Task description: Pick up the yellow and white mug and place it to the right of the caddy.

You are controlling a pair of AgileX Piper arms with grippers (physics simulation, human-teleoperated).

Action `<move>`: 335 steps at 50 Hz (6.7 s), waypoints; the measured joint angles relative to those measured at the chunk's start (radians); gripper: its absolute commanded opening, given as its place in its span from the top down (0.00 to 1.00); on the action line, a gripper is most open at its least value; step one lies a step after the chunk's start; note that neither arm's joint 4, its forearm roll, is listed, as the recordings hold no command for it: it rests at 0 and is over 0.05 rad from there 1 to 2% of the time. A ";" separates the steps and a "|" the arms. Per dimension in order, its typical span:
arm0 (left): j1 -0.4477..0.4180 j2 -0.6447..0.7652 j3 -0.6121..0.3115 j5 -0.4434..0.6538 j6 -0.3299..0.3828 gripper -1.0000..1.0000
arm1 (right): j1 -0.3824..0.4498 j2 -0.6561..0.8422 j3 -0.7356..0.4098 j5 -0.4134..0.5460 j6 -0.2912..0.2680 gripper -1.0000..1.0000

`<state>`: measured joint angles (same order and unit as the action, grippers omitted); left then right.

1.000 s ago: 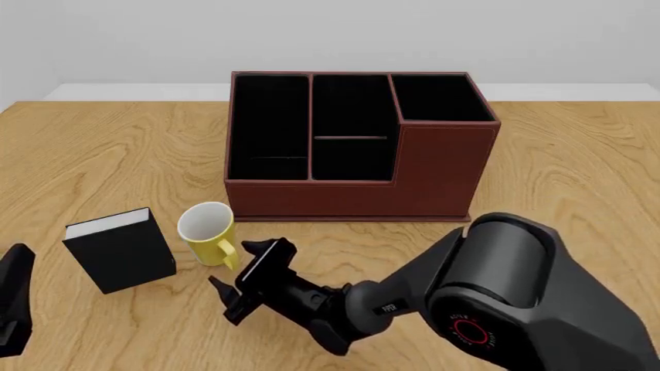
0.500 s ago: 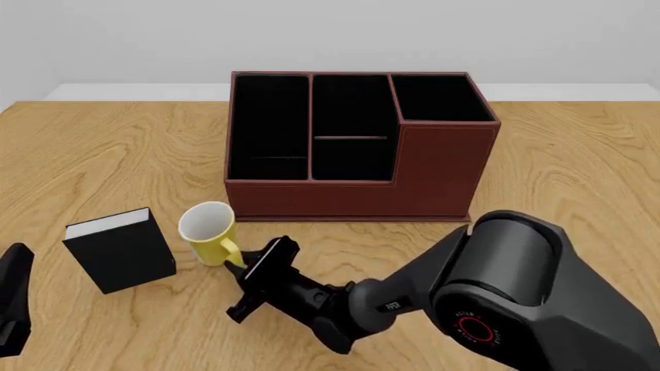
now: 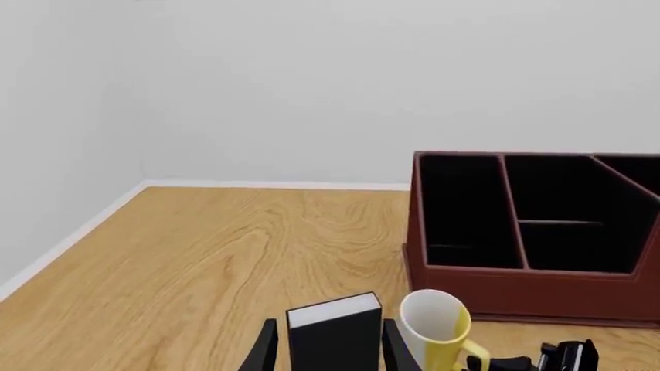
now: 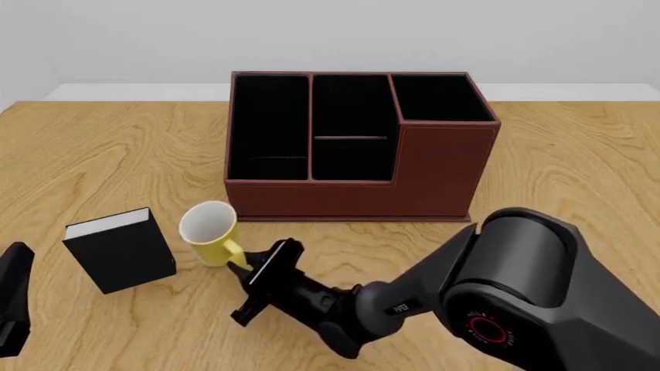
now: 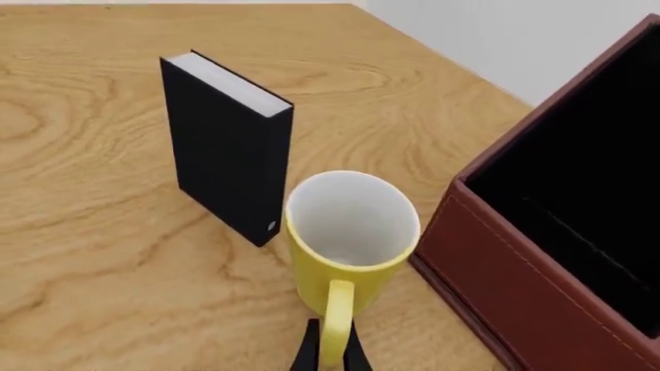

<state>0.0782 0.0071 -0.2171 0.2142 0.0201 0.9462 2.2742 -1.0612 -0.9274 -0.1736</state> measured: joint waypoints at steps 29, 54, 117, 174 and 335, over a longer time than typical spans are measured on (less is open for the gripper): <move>-0.012 -0.005 -0.058 0.037 0.010 0.00 | -0.006 -0.204 0.201 -0.074 -0.012 1.00; -0.033 -0.007 -0.195 0.121 0.019 0.00 | -0.033 -0.503 0.453 -0.107 -0.059 1.00; -0.070 -0.007 -0.296 0.197 0.067 0.00 | -0.287 -1.204 0.695 0.206 -0.124 1.00; -0.093 -0.007 -0.259 0.161 0.061 0.00 | -0.633 -1.360 0.615 0.379 -0.106 1.00; -0.103 -0.007 -0.230 0.172 0.084 0.00 | -1.047 -0.528 0.630 -0.194 -0.013 1.00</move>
<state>-0.0244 0.0001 -0.4473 0.3857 0.1042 -0.1006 1.7461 -0.4308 -1.1219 -0.1868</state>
